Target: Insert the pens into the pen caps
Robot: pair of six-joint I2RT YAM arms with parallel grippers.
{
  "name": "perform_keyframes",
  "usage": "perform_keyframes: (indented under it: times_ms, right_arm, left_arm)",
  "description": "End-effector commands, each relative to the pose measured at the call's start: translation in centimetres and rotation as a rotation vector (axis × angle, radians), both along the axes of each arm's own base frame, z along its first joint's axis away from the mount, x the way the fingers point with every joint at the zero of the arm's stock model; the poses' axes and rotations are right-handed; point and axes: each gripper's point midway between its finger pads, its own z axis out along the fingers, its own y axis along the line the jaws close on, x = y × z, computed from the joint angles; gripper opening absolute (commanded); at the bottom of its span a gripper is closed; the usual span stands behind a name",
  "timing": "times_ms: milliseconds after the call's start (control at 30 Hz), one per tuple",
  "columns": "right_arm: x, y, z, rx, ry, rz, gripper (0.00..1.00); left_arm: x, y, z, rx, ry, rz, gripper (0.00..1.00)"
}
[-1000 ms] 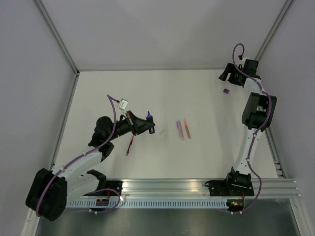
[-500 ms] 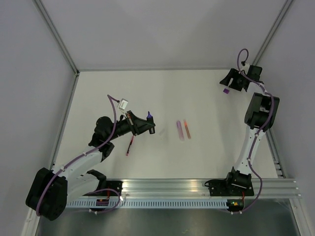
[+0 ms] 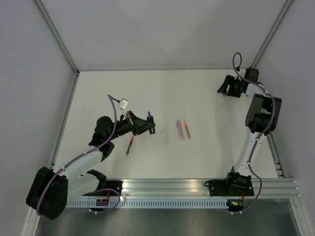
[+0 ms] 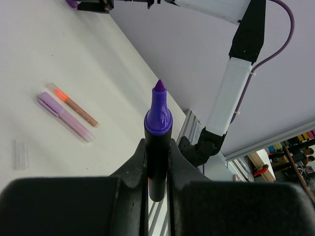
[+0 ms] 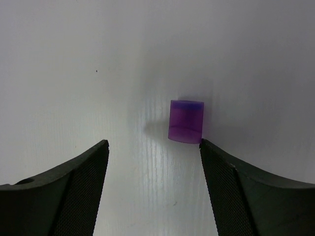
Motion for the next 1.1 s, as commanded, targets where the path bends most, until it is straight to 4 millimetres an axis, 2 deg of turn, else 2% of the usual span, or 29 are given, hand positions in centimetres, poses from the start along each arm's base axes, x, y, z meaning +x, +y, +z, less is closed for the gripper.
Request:
perform_keyframes:
  times_ms: [0,167,433,600,800,967,1067]
  right_arm:
    - [-0.7,-0.1,1.2,-0.083,0.029,0.014,0.8]
    - [-0.1,-0.6,0.5,-0.096,0.058,-0.037,0.77]
    - [0.8,-1.9,-0.4,-0.252,0.085,-0.093,0.73]
    - [1.5,-0.1,-0.8,-0.313,0.086,-0.069,0.7]
    - [2.2,1.3,-0.8,-0.379,0.105,-0.068,0.63]
    - [2.0,1.1,-1.1,-0.424,0.141,-0.087,0.62]
    - [1.8,0.3,-1.5,-0.443,0.173,-0.135,0.6]
  left_arm:
    - [-0.1,-0.3,0.7,-0.023,-0.015,-0.022,0.02]
    - [-0.1,-0.5,0.7,-0.027,-0.011,-0.035,0.02]
    - [-0.1,-0.4,0.8,-0.03,-0.013,-0.035,0.02]
    - [-0.1,-0.5,0.7,-0.028,-0.01,-0.034,0.02]
    - [0.0,-0.5,0.7,-0.026,-0.008,-0.032,0.02]
    - [-0.1,-0.5,0.7,-0.028,-0.01,-0.034,0.02]
    - [-0.2,-0.5,0.8,-0.029,-0.011,-0.037,0.02]
